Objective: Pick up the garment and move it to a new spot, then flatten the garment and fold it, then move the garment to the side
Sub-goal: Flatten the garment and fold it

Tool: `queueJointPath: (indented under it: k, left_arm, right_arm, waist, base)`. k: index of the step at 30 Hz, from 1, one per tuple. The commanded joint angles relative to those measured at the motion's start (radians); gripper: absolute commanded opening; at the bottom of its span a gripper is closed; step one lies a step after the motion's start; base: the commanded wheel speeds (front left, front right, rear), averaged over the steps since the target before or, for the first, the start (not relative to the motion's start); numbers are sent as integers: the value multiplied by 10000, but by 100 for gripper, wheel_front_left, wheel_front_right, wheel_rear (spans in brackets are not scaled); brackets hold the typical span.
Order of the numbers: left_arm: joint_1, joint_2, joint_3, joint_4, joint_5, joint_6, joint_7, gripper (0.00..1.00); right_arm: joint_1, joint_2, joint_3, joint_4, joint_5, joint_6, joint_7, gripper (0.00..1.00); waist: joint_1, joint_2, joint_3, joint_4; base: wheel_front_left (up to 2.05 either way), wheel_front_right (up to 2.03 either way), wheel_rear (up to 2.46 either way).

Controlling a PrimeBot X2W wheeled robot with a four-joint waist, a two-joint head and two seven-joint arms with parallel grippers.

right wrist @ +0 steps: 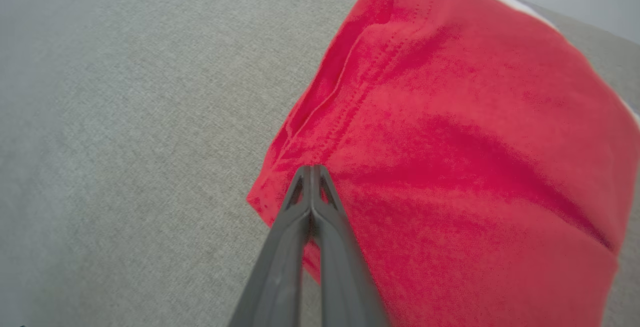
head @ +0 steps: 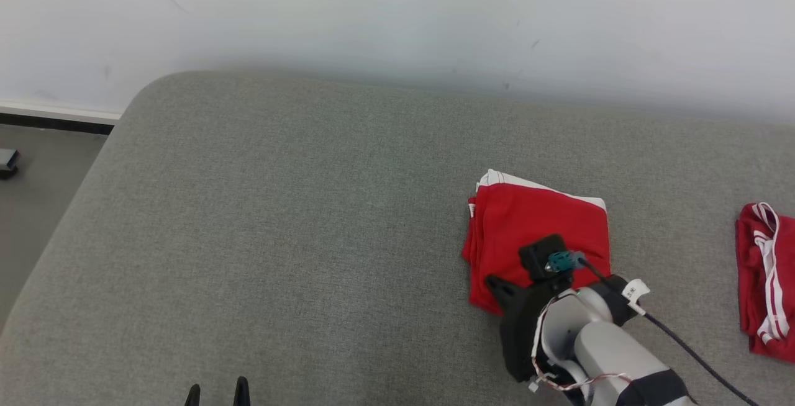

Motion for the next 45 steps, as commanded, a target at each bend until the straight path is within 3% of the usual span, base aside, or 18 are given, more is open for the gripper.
queueJointPath:
  k: [1, 8, 15, 16, 17, 18, 23, 32, 45]
  left_arm:
    - [98, -8, 37, 0, 113, -46, -29, 100]
    - [296, -10, 173, -99, 130, 56, -29, 100]
    - [342, -8, 511, -261, 193, 110, -28, 100]
    - [347, -8, 606, -325, 244, 122, -29, 100]
    - [385, -8, 728, -385, 270, 144, -29, 100]
    - [432, -8, 836, -419, 329, 154, -28, 100]
    - [500, -10, 1352, -546, 512, 79, -28, 100]
    - [415, -10, 1968, -449, 696, -53, -28, 100]
    - [132, -9, 2220, 213, 752, -96, -28, 100]
  right_arm:
    - [257, 23, 404, -242, 288, -32, 75, 0]
    - [703, -3, 1324, -1464, 1368, -32, -193, 0]
    - [1253, -118, 425, -2329, 1317, -32, -1340, 0]
    - [1416, -91, 151, -2446, 1279, -32, -1585, 14]
    - [1636, -39, -207, -2540, 1280, -32, -1806, 61]
    - [1840, -5, -560, -2622, 1198, -30, -2027, 100]
    - [2782, 68, -2133, -3112, 396, -32, -2906, 100]
    - [4190, 388, -3927, -3847, -973, -32, -3918, 100]
    - [4837, 315, -3748, -3344, -1802, -32, -4405, 100]
  waist:
    - [-1, 0, -68, -36]
    - [-1, 0, -274, -309]
    - [-1, 0, -467, -771]
    - [-1, 0, -516, -849]
    - [-1, 0, -589, -949]
    - [-1, 0, -642, -1041]
    - [-1, 0, -813, -1511]
    - [-1, 0, -1007, -2180]
    - [-1, 0, -1192, -2823]
  base:
    - [0, 0, 0]
    - [0, 0, 0]
    - [0, 0, 0]
    - [0, 0, 0]
    - [0, 0, 0]
    - [0, 0, 0]
    - [0, 0, 0]
    - [0, 0, 0]
    - [0, 0, 0]
